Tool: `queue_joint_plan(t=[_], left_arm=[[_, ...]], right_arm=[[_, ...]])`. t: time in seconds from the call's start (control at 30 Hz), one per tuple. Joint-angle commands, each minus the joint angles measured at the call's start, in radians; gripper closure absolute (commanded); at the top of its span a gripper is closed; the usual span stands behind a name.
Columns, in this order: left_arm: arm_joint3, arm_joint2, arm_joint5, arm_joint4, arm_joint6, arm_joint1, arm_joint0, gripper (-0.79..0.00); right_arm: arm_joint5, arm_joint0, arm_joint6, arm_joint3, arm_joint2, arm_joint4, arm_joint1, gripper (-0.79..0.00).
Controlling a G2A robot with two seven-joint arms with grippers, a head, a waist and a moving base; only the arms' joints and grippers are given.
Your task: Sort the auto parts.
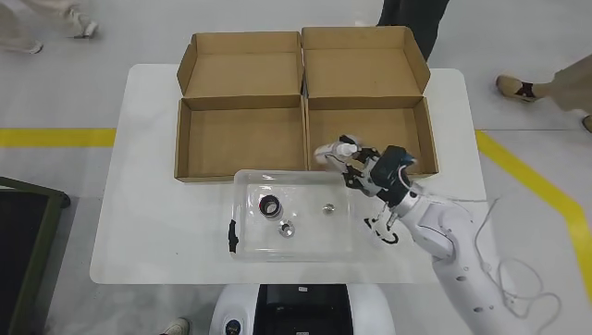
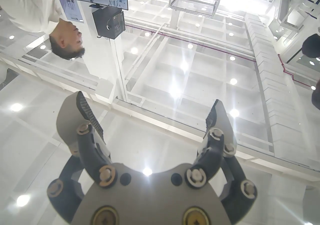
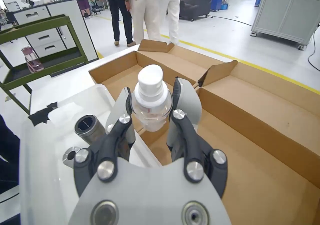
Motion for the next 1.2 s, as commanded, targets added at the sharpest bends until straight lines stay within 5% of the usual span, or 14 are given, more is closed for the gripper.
queue_joint_plan(t=[0.0,1.0,1.17], left_arm=[[0.0,0.0,0.0,0.0,0.0,0.0,0.0,-0.785],[0.0,0.0,0.0,0.0,0.0,0.0,0.0,-0.785],[0.0,0.0,0.0,0.0,0.0,0.0,0.0,-0.785]], right_arm=[[0.019,0.02,0.006,0.022,-0.013,-0.026,-0.002,0.0],[0.084,0.198,0.198,0.226,-0.106,-0.082,-0.027,0.0],[0.084,0.201,0.214,0.232,-0.109,-0.096,-0.027,-0.179]])
